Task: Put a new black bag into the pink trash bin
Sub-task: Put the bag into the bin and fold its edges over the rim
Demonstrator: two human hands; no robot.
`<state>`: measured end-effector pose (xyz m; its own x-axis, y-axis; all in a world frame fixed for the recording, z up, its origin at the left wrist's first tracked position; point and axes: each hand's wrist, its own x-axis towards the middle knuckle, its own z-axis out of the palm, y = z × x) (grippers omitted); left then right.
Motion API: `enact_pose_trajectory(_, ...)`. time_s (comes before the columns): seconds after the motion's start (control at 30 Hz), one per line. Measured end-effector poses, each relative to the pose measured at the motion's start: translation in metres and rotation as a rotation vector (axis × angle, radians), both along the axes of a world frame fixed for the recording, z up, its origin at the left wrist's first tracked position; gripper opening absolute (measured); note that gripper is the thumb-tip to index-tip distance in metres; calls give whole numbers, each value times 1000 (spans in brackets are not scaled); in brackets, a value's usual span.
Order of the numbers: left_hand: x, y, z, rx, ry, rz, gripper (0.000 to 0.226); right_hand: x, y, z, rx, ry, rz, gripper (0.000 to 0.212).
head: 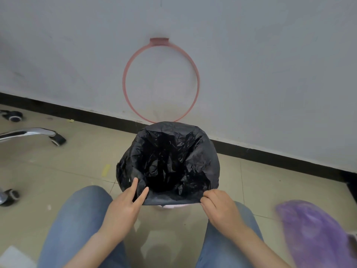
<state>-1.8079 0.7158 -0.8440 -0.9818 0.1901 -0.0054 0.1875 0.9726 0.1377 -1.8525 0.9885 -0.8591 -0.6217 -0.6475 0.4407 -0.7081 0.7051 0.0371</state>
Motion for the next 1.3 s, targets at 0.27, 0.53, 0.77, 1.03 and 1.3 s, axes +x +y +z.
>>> enact_pose_trajectory(0.27,26,7,7,-159,-59,-116,85,13,8,-11,265,-107,-17,35)
enact_pose_trajectory(0.53,33,0,9,-261,-268,-7,73,9,14,-9,185,-190,-56,11)
enact_pose_trajectory(0.77,-53,0,20,-16,-134,433,73,-60,-21,46,145,-95,-190,34)
enact_pose_trajectory(1.03,-102,-3,-14,404,-208,541,102,-133,-45,22,1257,-536,-170,69)
enact_pose_trajectory(1.3,-103,-5,-21,376,-195,556,103,-158,-95,37,961,-22,213,38)
